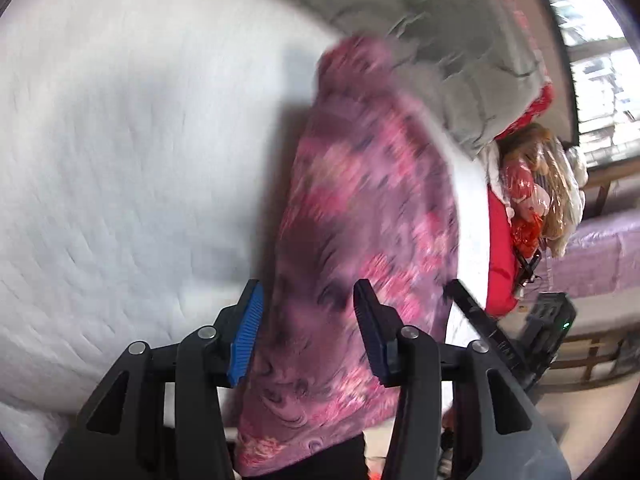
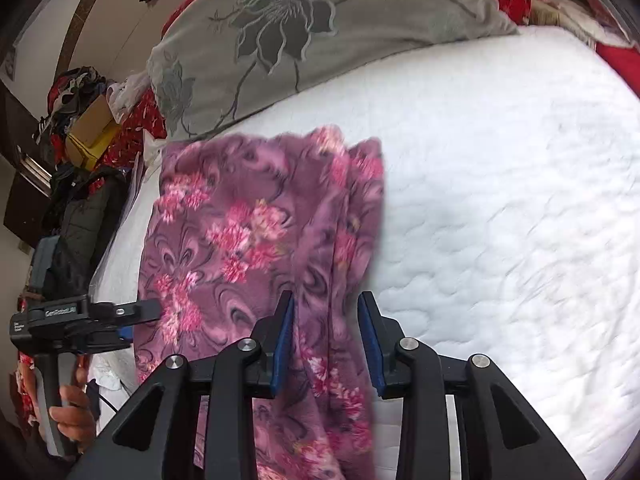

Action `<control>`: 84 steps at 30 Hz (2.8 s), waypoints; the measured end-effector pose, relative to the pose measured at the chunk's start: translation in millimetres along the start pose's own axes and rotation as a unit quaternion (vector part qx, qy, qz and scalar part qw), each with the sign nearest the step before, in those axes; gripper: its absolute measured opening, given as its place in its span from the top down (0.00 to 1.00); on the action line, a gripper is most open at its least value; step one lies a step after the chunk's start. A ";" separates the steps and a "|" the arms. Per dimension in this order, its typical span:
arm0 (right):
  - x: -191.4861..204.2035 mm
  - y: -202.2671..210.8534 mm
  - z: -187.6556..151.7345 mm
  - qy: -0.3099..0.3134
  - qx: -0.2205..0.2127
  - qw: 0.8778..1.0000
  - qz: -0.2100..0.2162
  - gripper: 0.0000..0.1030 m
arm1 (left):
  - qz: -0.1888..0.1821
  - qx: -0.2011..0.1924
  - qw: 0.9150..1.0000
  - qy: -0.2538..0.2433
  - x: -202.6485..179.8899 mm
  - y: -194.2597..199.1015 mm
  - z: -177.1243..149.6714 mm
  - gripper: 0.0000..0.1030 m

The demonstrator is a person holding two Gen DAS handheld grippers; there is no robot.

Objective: Fold small clothes

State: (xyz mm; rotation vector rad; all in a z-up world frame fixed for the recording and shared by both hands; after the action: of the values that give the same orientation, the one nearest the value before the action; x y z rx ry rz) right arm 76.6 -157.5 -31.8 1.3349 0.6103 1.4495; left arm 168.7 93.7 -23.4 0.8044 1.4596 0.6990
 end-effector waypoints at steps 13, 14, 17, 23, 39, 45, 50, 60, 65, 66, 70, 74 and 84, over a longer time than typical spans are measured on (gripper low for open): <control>35.5 -51.0 70.1 0.086 -0.034 0.994 -0.052 0.93 | 0.133 -0.026 0.989 -0.051 -17.3 -54.6 116.3 0.44; 28.4 -61.7 74.6 0.078 -0.027 0.995 -0.047 0.96 | 0.140 -0.036 0.988 -0.053 -19.2 -55.4 120.5 0.43; 24.5 -64.6 81.9 0.079 -0.035 0.996 -0.036 0.97 | 0.184 -0.037 0.980 -0.070 -30.6 -61.0 132.1 0.40; 27.8 -27.4 75.7 0.070 -0.043 0.996 -0.023 0.87 | 0.139 -0.038 0.988 -0.051 -16.6 -17.3 103.2 0.42; 58.0 5.7 -33.0 0.167 0.006 0.985 -0.047 0.69 | 0.190 -0.033 0.975 -0.107 -5.5 -18.2 -25.2 0.29; 42.7 -7.0 -70.3 0.124 0.037 0.987 -0.097 0.62 | 0.171 -0.011 0.982 -0.077 8.9 -31.0 -49.7 0.23; 18.5 -1.1 -105.6 0.098 0.051 0.985 -0.133 0.48 | 0.169 -0.023 0.982 -0.078 17.6 -24.7 -82.1 0.23; 20.3 46.8 -157.8 0.058 0.033 0.974 -0.217 0.15 | 0.232 -0.078 0.962 -0.118 8.3 -2.3 -133.7 0.23; 25.3 60.7 -179.4 0.066 0.020 0.973 -0.221 0.13 | 0.259 -0.100 0.952 -0.128 6.0 5.5 -148.7 0.23; 27.1 62.2 -180.1 0.068 0.016 0.972 -0.226 0.13 | 0.265 -0.103 0.950 -0.130 4.4 4.8 -144.7 0.23; 32.2 69.6 -179.1 0.066 -0.007 0.970 -0.233 0.12 | 0.332 -0.129 0.922 -0.149 3.5 11.8 -152.2 0.23; 33.1 75.9 -172.9 0.052 -0.022 0.973 -0.225 0.12 | 0.345 -0.126 0.917 -0.156 8.5 12.6 -158.5 0.23; 48.5 83.5 -164.8 0.067 -0.054 0.968 -0.238 0.07 | 0.335 -0.130 0.916 -0.175 6.0 18.1 -171.4 0.23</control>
State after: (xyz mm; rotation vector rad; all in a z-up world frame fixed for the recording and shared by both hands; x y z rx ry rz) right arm -97.9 -98.9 19.2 0.9279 0.8615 1.1618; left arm -1.0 117.1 -3.6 1.1626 0.7269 1.1660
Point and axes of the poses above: each gripper's, at about its wrist camera, not at the fingertips, and y roughly against the way its jaws point, x to its left, z to its top, the point moved 4 cm from there along -y, roughly the way its jaws point, and after that the axes turned 13 degrees about x, right-handed, at the moved point
